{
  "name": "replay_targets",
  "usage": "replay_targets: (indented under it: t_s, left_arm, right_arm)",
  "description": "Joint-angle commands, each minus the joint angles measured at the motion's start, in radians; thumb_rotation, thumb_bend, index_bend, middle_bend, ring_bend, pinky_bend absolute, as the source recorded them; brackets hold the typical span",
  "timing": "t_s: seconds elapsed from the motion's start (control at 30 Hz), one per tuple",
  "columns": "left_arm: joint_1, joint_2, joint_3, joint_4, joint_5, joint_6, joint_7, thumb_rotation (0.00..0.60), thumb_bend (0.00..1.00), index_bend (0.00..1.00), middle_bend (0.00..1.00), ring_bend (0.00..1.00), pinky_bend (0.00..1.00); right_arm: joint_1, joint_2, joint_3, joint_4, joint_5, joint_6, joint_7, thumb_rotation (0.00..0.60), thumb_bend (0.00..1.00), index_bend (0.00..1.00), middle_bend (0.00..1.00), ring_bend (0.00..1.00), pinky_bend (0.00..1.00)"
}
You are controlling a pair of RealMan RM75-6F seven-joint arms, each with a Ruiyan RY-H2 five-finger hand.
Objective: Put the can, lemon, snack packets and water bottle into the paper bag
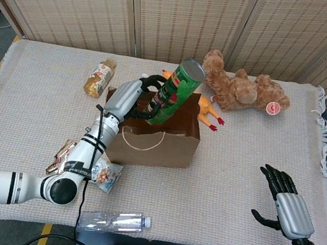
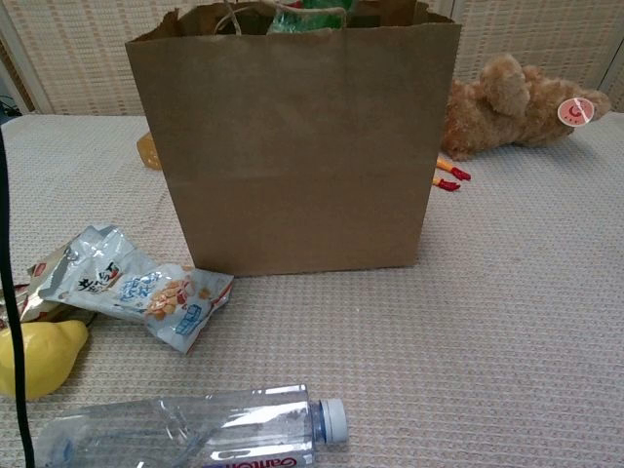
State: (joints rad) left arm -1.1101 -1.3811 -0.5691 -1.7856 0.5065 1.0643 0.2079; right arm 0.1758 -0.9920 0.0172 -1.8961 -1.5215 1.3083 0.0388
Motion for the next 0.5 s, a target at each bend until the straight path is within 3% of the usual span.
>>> replay_targets:
  t_s: [0.03, 0.17, 0.5]
  left_arm:
    - [0.027, 0.022, -0.015, -0.041, 0.0, 0.009, -0.036, 0.6, 0.44, 0.06, 0.15, 0.1, 0.19]
    - [0.06, 0.059, -0.043, -0.105, -0.033, 0.022, -0.08, 0.6, 0.44, 0.04, 0.15, 0.1, 0.19]
    - [0.167, 0.178, -0.048, -0.212, -0.003, 0.057, -0.139, 0.6, 0.44, 0.04, 0.15, 0.1, 0.19]
  right_arm:
    - [0.0, -0.003, -0.001, 0.001, 0.004, -0.002, -0.004, 0.6, 0.12, 0.0, 0.0, 0.0, 0.0]
    - [0.002, -0.006, 0.0, 0.004, 0.006, -0.004, -0.006, 0.6, 0.12, 0.0, 0.0, 0.0, 0.0]
    - [0.004, -0.019, -0.005, 0.024, 0.006, -0.011, -0.009, 0.6, 0.12, 0.0, 0.0, 0.0, 0.0]
